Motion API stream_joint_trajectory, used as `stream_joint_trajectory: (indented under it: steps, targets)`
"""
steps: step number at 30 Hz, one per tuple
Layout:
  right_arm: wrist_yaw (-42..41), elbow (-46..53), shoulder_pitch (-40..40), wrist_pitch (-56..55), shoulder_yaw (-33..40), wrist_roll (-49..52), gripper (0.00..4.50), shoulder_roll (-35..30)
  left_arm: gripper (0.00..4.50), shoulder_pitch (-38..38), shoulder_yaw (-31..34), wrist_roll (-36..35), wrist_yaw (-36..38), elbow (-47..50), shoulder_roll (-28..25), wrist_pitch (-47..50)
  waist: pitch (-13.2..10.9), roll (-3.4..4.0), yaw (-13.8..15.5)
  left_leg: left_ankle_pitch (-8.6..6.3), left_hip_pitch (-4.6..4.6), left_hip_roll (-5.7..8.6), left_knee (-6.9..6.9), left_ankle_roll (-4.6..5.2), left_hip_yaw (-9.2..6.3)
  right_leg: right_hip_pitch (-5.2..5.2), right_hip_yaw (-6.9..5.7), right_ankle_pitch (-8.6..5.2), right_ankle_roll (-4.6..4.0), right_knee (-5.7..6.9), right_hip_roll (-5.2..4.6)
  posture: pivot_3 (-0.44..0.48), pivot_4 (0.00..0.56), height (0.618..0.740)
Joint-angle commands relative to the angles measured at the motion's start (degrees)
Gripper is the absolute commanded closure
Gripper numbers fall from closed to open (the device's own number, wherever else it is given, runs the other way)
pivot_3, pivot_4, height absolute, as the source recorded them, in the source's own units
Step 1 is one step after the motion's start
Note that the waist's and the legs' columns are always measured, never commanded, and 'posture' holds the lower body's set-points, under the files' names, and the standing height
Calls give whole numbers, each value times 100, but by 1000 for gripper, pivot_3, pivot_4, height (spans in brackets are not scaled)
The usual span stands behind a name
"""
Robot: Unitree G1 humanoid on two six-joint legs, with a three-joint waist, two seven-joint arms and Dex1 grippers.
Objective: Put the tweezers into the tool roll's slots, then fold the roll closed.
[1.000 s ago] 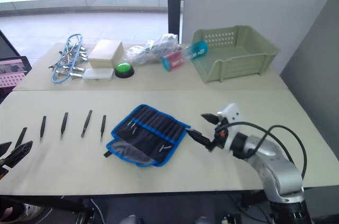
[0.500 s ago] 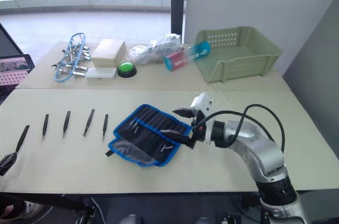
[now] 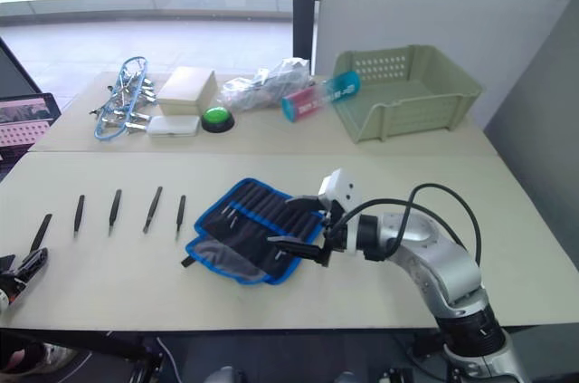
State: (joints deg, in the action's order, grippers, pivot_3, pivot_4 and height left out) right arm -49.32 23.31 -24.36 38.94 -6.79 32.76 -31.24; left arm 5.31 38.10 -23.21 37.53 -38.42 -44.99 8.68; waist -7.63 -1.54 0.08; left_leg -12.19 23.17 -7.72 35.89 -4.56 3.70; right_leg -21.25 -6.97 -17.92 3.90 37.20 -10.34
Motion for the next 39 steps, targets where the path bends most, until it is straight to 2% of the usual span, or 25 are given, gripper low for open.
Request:
stream_joint_trajectory:
  steps: [1, 7, 14, 18, 21, 28, 30, 32, 39]
  targets:
    - [60, 259, -54, -52, 159, 37, 0, -79, 2477, -39, -381, 165, 140, -326, 215, 14, 1, 9, 34, 0, 0, 2, 0, 0, 0, 0, 0, 0, 0, 0, -2, 0, 150, 722]
    - [106, 297, -44, -48, 159, 64, 0, -115, 4451, 40, -413, 154, 132, -402, 253, -87, 8, 40, 73, 0, -1, 12, 0, 0, 1, 3, 1, 0, 0, 0, -12, 0, 150, 722]
    - [90, 264, -39, -94, 115, 30, 0, -110, 4485, 106, -285, 87, 115, -328, 90, -173, 9, 42, 79, 0, -4, 12, 1, 0, 1, 5, 1, 0, 0, 2, -12, 0, 150, 722]
    - [81, 209, -18, -146, 94, -11, 0, -90, 4485, -70, -16, -154, 68, 225, 110, -147, 9, 40, 67, 0, -3, 12, 1, 0, 0, 5, 0, 0, 0, 2, -11, 0, 150, 722]
    - [238, 80, 51, -217, 90, -153, 845, -14, 4500, -513, 342, -488, -47, 1258, 253, 34, 6, 14, 38, 0, 1, 11, 1, 0, 0, 2, 1, 0, 0, 1, -10, 0, 150, 722]
    - [447, -419, 241, -506, -77, -618, 3234, 193, 4500, -1253, 495, -988, -80, 3129, 416, 704, 5, -20, -32, 0, 1, 1, -1, 0, 0, -2, -1, 0, 0, 0, -3, 0, 150, 722]
    - [551, -688, 277, -718, -215, -871, 3928, 335, 4500, -1365, 332, -1215, -114, 3903, 406, 1133, 3, -15, -31, 0, 1, 1, 0, 0, 0, -2, 0, 0, 0, 1, -4, 0, 150, 722]
    - [768, -1168, 297, -1061, -362, -1226, 4469, 587, 4500, -1378, -176, -1678, -196, 5031, 334, 1978, 5, -22, -35, 0, 1, 0, 0, 0, -1, -1, 0, 0, 0, 2, -4, 0, 150, 722]
    - [738, -2148, 112, -1681, -422, -1589, 4469, 972, 4500, -739, -1320, -2364, -482, 6307, 40, 3697, 1, -15, -35, 1, 3, 2, 4, -1, -2, 1, 3, 0, 0, 0, -3, 0, 150, 722]
